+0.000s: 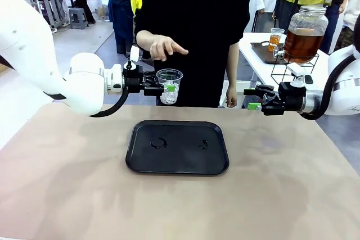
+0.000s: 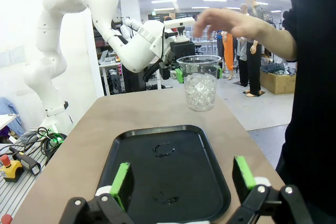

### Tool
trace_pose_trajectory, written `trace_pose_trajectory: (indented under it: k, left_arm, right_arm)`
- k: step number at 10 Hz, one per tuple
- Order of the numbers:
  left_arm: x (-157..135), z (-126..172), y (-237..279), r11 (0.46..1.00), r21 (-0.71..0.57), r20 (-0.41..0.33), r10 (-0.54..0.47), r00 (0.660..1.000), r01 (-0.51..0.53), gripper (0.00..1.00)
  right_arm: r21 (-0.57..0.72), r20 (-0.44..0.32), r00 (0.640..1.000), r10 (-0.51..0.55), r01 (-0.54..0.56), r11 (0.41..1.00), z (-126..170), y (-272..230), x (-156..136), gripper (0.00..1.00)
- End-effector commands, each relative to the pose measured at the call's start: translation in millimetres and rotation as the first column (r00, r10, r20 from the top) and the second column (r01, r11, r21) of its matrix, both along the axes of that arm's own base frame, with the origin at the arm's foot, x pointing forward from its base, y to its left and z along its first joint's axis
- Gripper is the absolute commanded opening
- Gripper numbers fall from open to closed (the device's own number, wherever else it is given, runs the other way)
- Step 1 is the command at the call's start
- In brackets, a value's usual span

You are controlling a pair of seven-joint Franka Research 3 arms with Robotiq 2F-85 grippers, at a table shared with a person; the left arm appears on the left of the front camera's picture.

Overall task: Pour the drink into the iced cup.
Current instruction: Open the gripper to release the iced cup you were holding.

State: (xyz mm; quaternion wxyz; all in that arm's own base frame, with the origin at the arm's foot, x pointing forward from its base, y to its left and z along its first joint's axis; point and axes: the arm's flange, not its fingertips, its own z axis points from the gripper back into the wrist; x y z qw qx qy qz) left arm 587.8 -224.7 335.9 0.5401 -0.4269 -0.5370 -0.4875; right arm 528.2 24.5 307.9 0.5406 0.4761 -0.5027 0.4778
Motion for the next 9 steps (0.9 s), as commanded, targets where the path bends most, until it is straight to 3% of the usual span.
trace_pose_trajectory:
  k: [1, 9]
  left_arm:
    - [-0.3, 1.3, -1.0, 1.000, -0.001, 0.009, -0.001, 1.000, 0.001, 0.87]
    - [-0.3, 1.3, -1.0, 1.000, -0.001, 0.009, -0.001, 1.000, 0.001, 0.87]
  right_arm:
    - [0.000, 0.003, 1.000, 0.002, -0.002, 1.000, 3.1, 0.1, 3.7, 1.00]
    - [0.000, 0.003, 1.000, 0.002, -0.002, 1.000, 3.1, 0.1, 3.7, 1.00]
